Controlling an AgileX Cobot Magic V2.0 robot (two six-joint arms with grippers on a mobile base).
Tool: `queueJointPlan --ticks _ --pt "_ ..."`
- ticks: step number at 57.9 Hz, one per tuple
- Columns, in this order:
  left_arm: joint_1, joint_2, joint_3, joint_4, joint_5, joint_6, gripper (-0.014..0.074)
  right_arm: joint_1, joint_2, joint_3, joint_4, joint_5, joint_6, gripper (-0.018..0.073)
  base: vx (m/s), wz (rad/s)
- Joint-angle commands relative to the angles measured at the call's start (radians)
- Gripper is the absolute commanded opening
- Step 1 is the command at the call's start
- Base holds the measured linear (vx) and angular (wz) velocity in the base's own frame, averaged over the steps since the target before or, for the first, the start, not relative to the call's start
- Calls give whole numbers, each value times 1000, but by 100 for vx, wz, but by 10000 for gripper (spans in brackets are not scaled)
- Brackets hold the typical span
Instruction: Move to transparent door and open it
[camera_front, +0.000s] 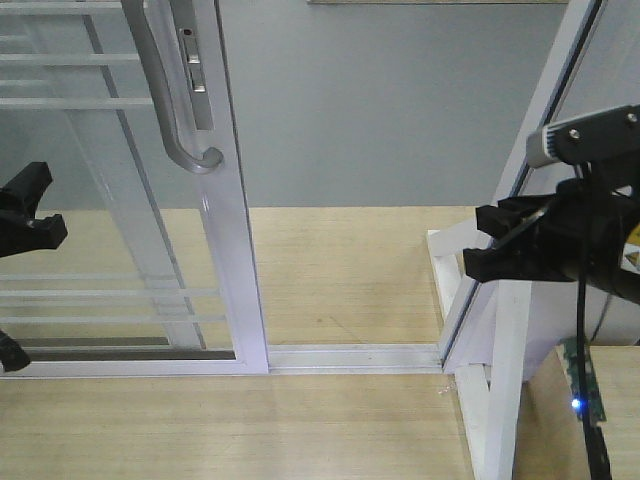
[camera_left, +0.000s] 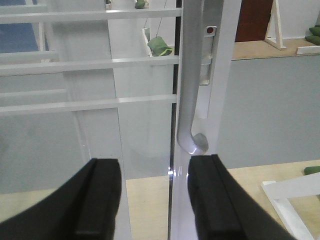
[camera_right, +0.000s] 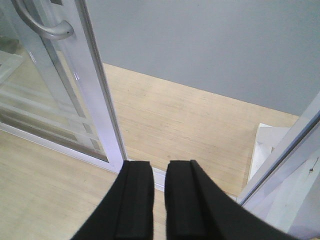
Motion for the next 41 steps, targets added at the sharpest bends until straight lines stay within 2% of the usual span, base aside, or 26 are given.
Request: queueJointPlan --ticks 1,14,29,41 --pt "-4 38 -76 3 -102 -12 452 -4 -87 10 -4 -62 8 237 0 0" --pt "-4 248 -290 -7 -93 -24 452 -4 -205 40 -5 -4 8 251 0 0" --pt "-1 487 -546 -7 -90 -31 452 -4 -205 40 -8 13 7 251 0 0" --pt "9 610 -669 -7 -106 0 452 -4 -205 40 -8 11 7 251 0 0"
